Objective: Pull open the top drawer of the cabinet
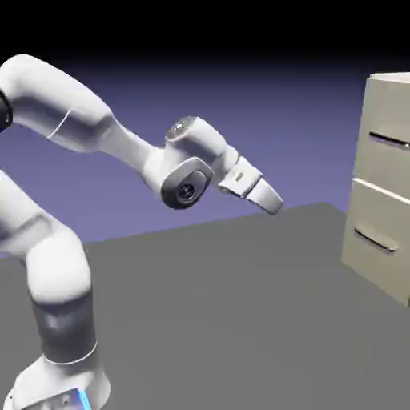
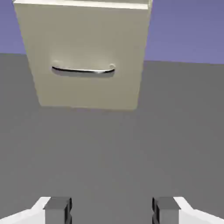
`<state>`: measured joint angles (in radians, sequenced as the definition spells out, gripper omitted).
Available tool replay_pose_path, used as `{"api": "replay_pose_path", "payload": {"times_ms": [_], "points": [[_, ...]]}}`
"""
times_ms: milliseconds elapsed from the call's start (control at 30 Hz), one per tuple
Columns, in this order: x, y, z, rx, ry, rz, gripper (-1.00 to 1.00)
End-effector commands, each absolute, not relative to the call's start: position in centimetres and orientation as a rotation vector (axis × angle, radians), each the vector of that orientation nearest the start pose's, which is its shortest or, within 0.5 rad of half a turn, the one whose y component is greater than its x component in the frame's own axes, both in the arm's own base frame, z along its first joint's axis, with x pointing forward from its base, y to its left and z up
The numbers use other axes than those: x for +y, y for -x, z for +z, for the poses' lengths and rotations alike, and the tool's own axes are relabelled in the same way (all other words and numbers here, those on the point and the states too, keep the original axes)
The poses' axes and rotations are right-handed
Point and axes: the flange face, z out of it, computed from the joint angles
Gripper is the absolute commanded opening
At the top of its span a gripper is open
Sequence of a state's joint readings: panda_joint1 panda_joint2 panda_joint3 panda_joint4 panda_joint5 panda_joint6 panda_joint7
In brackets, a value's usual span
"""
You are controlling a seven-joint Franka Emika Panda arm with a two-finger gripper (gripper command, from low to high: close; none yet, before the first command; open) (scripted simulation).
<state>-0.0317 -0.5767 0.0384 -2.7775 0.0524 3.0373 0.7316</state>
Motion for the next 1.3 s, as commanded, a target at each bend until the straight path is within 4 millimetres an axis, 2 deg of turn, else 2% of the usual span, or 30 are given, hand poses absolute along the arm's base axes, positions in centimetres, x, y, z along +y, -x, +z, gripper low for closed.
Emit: {"api": "replay_pose_path", "payload": {"times_ms": [0,167,333,500,667,800,967,1100,1267], "points": [[-0.5,-39.7,49.2,1.02,2.392,-1.123,0.0],[-1.8,-40.8,56.6,1.141,2.178,-1.287,0.0],[-1.7,-41.1,63.1,1.209,1.968,-1.415,0.0],[-0.4,-41.4,68.4,1.234,1.778,-1.506,0.0],[1.9,-42.2,72.2,1.23,1.614,-1.558,0.0],[4.2,-43.4,74.0,1.215,1.504,-1.57,0.0],[7.2,-46.0,74.8,1.195,1.394,-1.552,0.0],[9.4,-48.7,74.2,1.185,1.321,-1.51,0.0],[11.6,-52.9,72.0,1.189,1.244,-1.428,0.0]]}}
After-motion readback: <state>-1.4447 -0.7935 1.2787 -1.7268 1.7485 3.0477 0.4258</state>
